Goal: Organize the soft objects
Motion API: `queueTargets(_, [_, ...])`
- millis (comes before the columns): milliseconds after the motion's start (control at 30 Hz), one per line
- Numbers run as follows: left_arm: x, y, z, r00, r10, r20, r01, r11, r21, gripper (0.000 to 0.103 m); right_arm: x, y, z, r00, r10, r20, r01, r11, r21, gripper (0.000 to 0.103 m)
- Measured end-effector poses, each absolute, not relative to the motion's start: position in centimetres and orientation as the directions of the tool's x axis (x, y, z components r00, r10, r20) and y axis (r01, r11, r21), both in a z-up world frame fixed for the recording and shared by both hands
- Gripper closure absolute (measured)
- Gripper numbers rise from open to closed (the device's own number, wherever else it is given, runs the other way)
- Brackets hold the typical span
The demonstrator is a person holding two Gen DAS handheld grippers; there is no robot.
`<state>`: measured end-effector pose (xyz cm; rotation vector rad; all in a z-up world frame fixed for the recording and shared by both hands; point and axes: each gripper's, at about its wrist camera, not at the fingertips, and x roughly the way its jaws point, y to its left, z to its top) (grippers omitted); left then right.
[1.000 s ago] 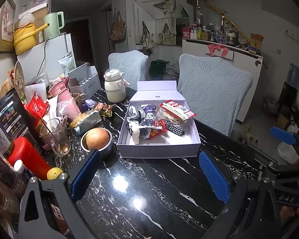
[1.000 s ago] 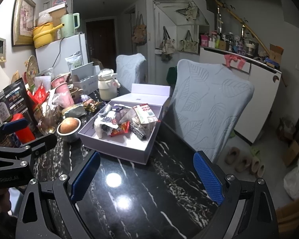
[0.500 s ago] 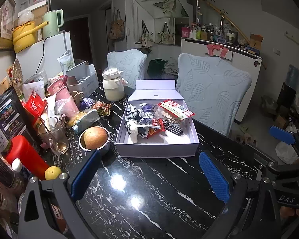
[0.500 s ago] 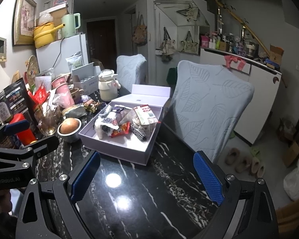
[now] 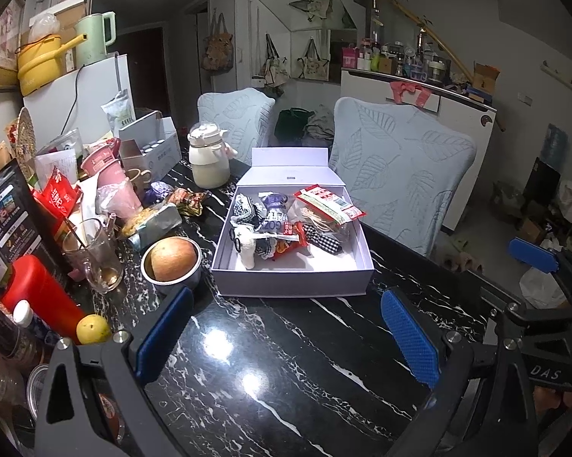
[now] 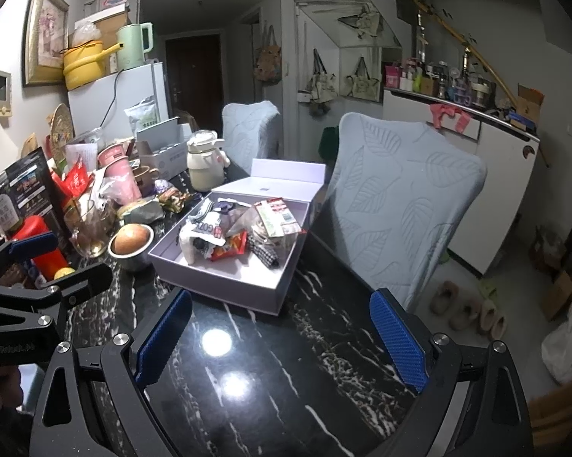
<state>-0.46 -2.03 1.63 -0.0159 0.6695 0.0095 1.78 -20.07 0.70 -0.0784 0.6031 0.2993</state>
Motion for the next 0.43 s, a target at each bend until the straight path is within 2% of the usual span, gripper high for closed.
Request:
queueTargets(167, [-0.1,-2.1,1.3,0.772,-0.020,-0.635,0.002,1.000,-0.028,0.002,2.4,-20.2,0.6,0.771,0.257,-0.582,-0.302,0.953,0.021,0.007])
queueTargets(433, [0.4,-2.1,0.8,0.773,0.011,-0.635,-0.014,1.000,0.000,0.002,3.0,-20.0,0.0,0.758,0.271,-0.594,-0.316,0.948,0.029,0.007])
